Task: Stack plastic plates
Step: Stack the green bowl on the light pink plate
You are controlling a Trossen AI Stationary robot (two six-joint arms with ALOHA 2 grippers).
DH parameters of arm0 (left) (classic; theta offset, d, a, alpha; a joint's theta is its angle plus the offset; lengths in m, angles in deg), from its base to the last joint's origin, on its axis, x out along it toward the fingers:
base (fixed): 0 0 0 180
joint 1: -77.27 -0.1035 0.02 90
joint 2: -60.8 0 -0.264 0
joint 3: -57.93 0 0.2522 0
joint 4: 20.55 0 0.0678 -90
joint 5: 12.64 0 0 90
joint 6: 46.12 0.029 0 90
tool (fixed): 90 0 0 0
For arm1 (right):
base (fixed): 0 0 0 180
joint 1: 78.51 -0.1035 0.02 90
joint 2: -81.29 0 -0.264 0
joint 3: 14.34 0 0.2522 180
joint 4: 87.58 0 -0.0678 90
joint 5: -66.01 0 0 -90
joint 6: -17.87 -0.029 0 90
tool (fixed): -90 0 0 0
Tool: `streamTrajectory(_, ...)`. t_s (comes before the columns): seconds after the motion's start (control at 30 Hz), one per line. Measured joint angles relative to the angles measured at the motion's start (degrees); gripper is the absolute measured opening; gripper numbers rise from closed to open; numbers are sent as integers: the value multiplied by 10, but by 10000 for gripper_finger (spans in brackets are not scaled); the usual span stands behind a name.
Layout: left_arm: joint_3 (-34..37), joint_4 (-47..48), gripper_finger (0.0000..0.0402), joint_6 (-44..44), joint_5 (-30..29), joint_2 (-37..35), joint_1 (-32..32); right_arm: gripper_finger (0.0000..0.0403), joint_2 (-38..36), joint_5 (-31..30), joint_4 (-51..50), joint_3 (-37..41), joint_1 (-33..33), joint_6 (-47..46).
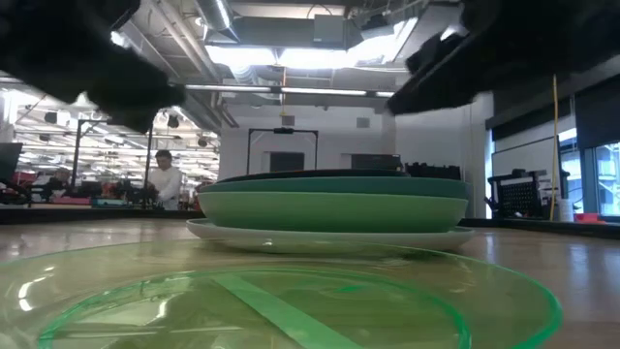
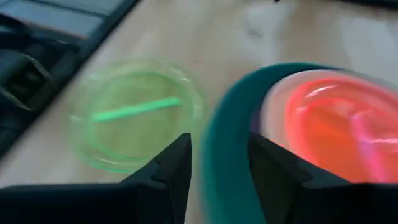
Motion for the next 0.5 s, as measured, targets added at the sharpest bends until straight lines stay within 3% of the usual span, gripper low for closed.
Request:
streamTrajectory(0.27, -56, 1, 107, -37, 1, 105, 57, 135, 61, -3, -89, -73, -67, -231)
streamTrajectory(0.37, -71, 1, 107, -37, 2, 125, 69, 131, 99, 19, -117, -103, -70, -332)
streamTrajectory(0.5, -79, 2, 107, -38, 4, 139, 83, 131, 147, 42, -115, -118, -69, -397)
